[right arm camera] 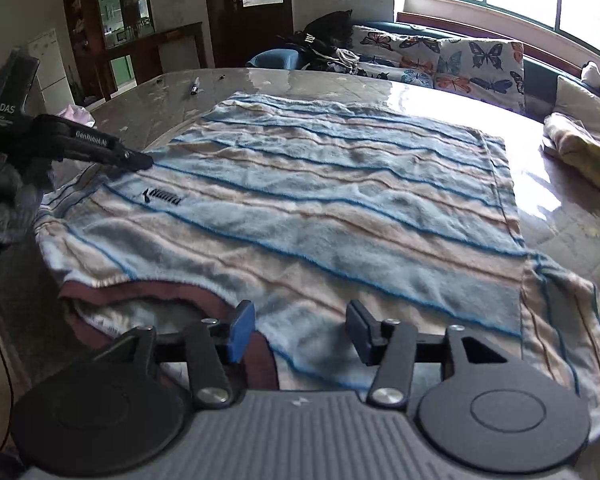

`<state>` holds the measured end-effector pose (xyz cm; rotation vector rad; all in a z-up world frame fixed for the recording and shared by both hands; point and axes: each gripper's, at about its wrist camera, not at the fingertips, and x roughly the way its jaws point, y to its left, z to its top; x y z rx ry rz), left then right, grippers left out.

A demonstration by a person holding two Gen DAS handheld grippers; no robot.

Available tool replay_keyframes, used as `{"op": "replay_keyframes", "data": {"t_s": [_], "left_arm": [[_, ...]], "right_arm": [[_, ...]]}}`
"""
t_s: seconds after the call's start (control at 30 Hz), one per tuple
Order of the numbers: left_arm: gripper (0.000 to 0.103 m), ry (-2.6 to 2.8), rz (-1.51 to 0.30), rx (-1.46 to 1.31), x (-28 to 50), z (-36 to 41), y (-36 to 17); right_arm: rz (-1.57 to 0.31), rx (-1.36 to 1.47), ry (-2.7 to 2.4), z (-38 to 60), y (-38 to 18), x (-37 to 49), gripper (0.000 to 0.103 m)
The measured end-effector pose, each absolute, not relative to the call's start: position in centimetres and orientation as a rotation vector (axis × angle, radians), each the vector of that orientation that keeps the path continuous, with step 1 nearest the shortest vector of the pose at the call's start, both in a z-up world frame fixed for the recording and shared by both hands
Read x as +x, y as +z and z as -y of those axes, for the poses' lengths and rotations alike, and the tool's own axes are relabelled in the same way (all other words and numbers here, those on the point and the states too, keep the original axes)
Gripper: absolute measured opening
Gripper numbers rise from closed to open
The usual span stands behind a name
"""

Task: Fold clothes

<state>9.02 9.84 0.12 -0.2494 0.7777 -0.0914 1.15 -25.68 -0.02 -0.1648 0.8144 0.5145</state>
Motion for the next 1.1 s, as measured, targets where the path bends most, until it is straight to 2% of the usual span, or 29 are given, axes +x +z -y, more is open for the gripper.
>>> {"op": "replay_keyframes", "data": {"t_s": [0.3, 0.33, 0.47, 0.53, 0.57, 0.73, 0.9, 1.03, 1.1], "left_arm": [[0.018, -0.11, -0.762, -0.262, 8.4, -9.9, 0.3], [0.02, -0.112, -0.76, -0.249, 8.1, -9.4, 0.5], [0.058, -0.118, -0.754, -0.195, 7.2, -7.6, 1.2], [0.063, -0.143, -0.743, -0.132, 6.4, -5.8, 1.6], [0.071, -0.161, -0.742, -0.115, 5.9, -4.9, 1.6], [0.083, -0.244, -0.735, -0.034, 4.0, -0.8, 1.8], [0.095, -0.3, -0.708, 0.01, 3.4, 1.7, 2.2], [0.103, -0.311, -0.702, 0.028, 3.3, 3.0, 2.2], [0.103, -0.316, -0.701, 0.034, 3.3, 3.6, 2.2]], "right_arm": [[-0.829, -0.203, 0.5, 27.6, 0.2, -2.3, 0.057], [-0.835, -0.207, 0.502, 27.7, 0.4, -2.5, 0.057], [-0.817, -0.162, 0.481, 28.6, 1.4, -3.0, 0.057], [-0.807, -0.139, 0.464, 29.0, 1.6, -3.0, 0.057], [-0.804, -0.129, 0.454, 29.2, 1.6, -2.9, 0.057], [-0.833, -0.106, 0.433, 29.9, 0.5, -2.9, 0.058], [-0.785, -0.068, 0.383, 31.4, 1.2, -2.7, 0.063], [-0.809, -0.028, 0.319, 33.0, 0.2, -1.7, 0.063], [-0.8, -0.023, 0.312, 33.5, 0.2, -1.8, 0.063]]}}
